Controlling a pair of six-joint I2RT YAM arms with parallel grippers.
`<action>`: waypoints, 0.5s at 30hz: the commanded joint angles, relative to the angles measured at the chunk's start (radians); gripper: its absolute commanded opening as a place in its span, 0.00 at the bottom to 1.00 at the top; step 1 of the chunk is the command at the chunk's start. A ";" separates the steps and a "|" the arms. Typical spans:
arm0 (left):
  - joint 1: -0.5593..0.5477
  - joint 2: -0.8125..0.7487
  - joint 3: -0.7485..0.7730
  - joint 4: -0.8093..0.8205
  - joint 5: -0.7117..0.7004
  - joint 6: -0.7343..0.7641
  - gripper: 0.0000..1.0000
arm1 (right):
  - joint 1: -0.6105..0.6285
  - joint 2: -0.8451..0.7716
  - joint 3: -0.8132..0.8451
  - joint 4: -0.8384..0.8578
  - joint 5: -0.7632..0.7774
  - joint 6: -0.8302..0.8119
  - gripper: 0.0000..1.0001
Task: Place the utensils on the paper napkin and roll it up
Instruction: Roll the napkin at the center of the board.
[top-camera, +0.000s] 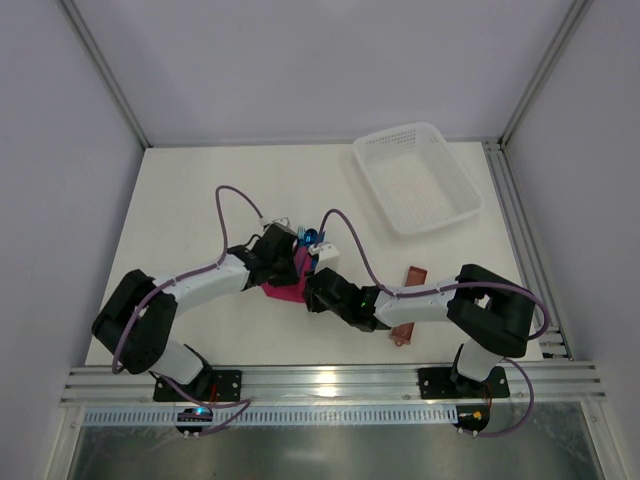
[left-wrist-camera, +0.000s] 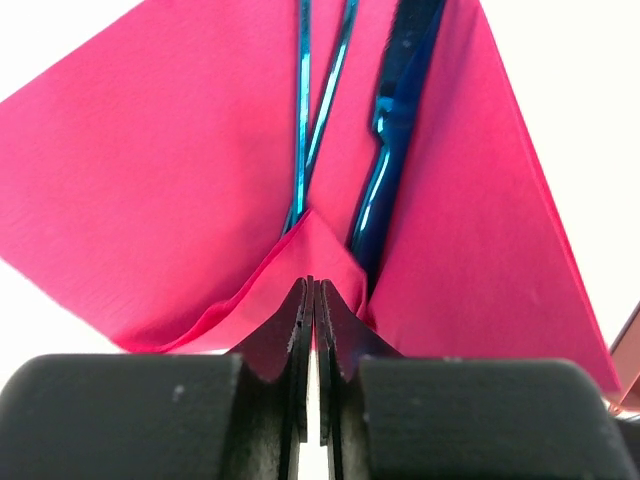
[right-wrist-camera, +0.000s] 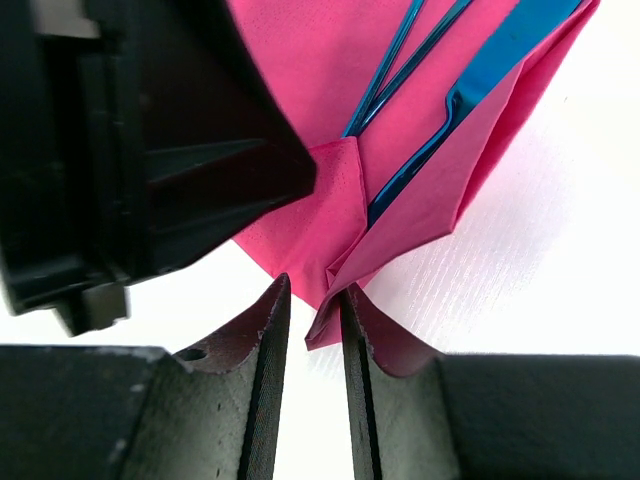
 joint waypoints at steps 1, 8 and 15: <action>0.006 -0.058 0.023 -0.070 -0.031 0.027 0.06 | 0.008 -0.032 0.001 0.032 0.032 0.010 0.29; 0.006 -0.023 -0.004 0.007 0.024 0.033 0.03 | 0.008 -0.040 0.009 0.026 0.029 0.005 0.29; 0.006 0.056 -0.010 0.079 0.064 0.007 0.02 | 0.008 -0.033 0.015 0.069 -0.010 -0.038 0.32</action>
